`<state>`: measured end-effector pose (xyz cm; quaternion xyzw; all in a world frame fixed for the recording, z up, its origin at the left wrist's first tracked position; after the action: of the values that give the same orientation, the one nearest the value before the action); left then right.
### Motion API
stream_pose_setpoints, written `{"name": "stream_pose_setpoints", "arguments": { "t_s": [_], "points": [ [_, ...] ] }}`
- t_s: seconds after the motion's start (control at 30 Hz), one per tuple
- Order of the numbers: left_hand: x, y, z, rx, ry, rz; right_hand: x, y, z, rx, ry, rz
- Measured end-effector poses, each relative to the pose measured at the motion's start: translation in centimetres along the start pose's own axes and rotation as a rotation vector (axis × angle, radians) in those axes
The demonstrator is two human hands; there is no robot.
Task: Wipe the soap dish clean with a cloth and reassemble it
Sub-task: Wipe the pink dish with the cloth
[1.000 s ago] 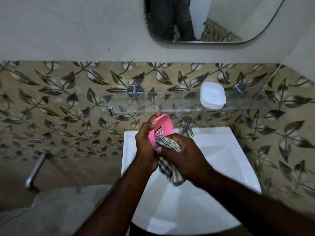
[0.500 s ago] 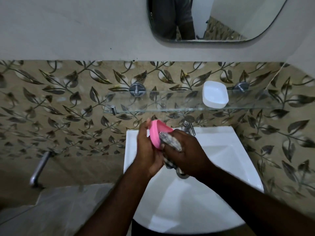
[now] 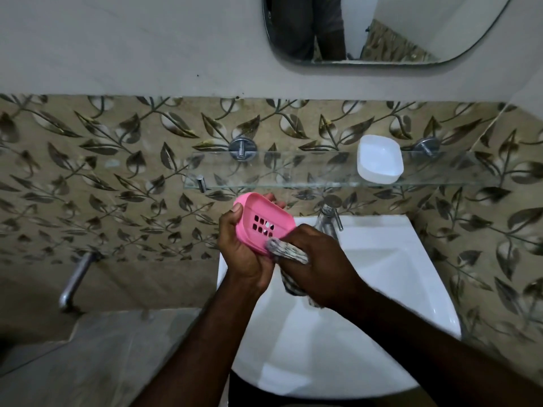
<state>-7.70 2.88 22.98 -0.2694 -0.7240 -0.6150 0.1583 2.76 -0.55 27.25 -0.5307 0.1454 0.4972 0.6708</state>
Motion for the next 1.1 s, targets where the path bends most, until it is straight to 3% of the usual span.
{"name": "stream_pose_setpoints", "arguments": {
  "t_s": [0.2, 0.33, 0.43, 0.53, 0.77, 0.87, 0.93, 1.1],
  "points": [
    [-0.9, 0.9, 0.2, -0.011, -0.076, 0.02, -0.8, 0.4, 0.4, -0.03, -0.071, 0.085],
    [0.1, 0.8, 0.8, 0.05, -0.028, 0.021, 2.5, -0.6, -0.6, -0.074, -0.009, -0.052],
    [-0.1, 0.9, 0.8, 0.029, -0.015, -0.002, 1.6, -0.4, 0.3, -0.043, 0.066, 0.113],
    [-0.9, 1.6, 0.3, -0.029, -0.037, 0.018, -0.9, -0.5, 0.7, 0.006, 0.007, 0.197],
    [-0.3, 1.5, 0.0, -0.015, -0.029, 0.031, 1.6, -1.9, -1.4, -0.108, -0.05, -0.216],
    [0.0, 2.4, -0.4, -0.075, -0.017, 0.053, 0.1, -1.8, -0.8, 0.015, 0.014, 0.023],
    [0.0, 3.0, -0.6, -0.102, -0.015, 0.088, -1.5, -1.8, -0.4, 0.067, -0.052, 0.076],
    [0.2, 2.3, -0.1, -0.053, -0.108, 0.095, -0.4, -2.3, -1.3, -0.08, -0.179, -0.346]
  ]
}}
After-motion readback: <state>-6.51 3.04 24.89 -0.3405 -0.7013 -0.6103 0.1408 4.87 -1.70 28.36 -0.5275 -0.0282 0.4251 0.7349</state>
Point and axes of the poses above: each hand's wrist, its own z-axis towards the middle knuckle, its own y-axis out of the palm, x = y × z, the point moved 7 cm from there along z, towards the middle knuckle, and after that the axes turned 8 degrees about -y, right-handed, at the moved point
